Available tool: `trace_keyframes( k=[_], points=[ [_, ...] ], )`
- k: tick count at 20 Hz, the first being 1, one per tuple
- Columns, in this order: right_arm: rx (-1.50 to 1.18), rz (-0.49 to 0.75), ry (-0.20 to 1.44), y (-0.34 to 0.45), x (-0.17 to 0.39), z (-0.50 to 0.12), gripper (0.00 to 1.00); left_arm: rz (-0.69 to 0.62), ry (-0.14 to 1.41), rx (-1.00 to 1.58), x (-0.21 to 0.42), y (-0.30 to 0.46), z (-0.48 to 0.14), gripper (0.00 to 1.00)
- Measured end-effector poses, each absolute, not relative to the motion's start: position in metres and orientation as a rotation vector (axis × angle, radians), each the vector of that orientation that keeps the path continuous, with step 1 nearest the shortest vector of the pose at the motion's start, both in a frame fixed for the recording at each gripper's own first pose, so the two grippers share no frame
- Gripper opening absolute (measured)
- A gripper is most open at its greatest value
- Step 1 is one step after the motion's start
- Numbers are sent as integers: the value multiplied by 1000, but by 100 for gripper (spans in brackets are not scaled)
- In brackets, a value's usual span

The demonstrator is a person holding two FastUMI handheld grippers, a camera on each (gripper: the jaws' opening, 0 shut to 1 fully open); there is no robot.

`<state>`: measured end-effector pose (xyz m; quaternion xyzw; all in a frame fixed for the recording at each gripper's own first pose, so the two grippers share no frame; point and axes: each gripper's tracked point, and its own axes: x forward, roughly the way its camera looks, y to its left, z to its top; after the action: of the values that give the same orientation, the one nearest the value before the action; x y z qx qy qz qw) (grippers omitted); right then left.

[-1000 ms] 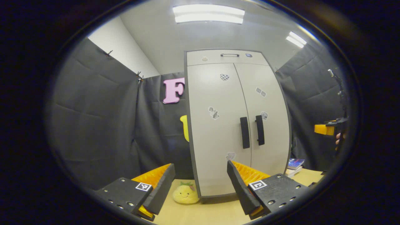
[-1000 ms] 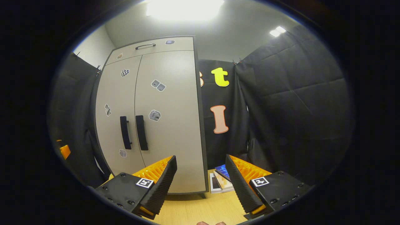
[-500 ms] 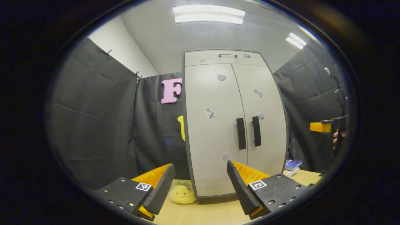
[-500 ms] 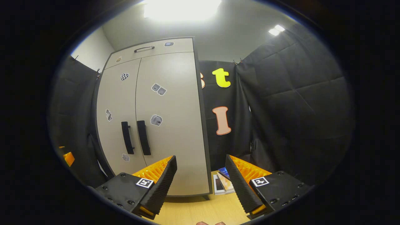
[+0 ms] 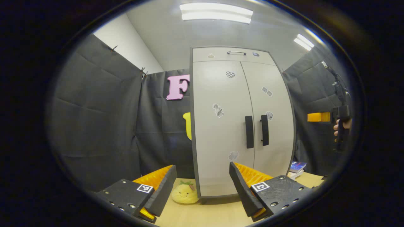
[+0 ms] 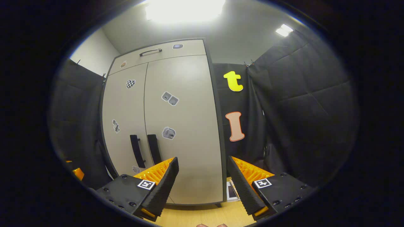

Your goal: Open the right door of the double-door shoe cabinet with the right hand, and open the left door with the left hand.

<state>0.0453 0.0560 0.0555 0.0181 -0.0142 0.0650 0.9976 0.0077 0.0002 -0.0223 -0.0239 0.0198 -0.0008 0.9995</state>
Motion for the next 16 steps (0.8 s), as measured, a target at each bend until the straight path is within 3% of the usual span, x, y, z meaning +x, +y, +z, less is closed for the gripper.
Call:
trace_keyframes(
  k=[8, 16],
  points=[
    [54, 238, -92, 123, 84, 94, 97, 51, 62, -33, 4, 24, -37, 97],
    [53, 308, -79, 180, 124, 90, 97, 106, 114, -51, 1, 49, -61, 97]
  ],
)
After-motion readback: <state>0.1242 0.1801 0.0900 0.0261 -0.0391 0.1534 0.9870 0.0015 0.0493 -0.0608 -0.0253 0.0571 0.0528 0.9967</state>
